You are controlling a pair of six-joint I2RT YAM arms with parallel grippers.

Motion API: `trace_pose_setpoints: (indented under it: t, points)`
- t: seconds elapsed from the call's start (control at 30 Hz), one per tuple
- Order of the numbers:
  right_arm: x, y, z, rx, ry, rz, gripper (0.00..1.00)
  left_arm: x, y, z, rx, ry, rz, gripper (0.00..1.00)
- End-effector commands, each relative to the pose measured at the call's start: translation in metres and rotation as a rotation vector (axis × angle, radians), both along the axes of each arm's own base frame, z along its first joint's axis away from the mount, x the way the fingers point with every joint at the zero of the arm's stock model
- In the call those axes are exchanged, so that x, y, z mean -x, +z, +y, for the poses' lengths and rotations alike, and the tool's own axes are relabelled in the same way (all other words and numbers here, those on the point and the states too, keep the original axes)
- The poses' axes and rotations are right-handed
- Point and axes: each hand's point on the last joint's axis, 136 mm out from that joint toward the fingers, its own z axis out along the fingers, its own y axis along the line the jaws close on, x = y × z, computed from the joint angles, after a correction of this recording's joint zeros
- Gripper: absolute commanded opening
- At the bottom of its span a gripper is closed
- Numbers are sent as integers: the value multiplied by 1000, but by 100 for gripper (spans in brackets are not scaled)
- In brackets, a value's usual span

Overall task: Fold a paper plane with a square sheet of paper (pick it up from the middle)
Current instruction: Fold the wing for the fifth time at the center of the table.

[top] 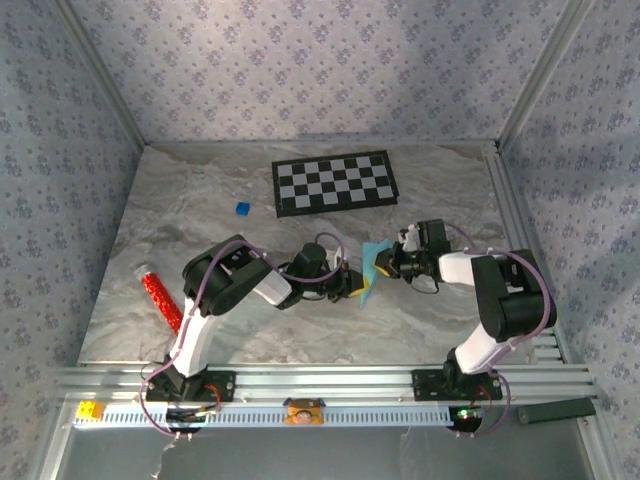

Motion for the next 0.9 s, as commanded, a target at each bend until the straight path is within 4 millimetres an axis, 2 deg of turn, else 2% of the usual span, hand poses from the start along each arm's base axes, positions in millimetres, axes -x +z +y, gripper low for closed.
trace_pose_setpoints:
  t: [0.0, 0.5, 0.87]
  points:
    - [-6, 3, 1, -5, 17, -18, 8, 6, -42, 14, -117, 21, 82, 0]
    - [-2, -18, -6, 62, 7, 44, 8, 9, -64, 23, -198, 29, 143, 0]
    - [6, -36, -10, 104, 14, 95, 8, 11, -69, 27, -217, 33, 153, 0]
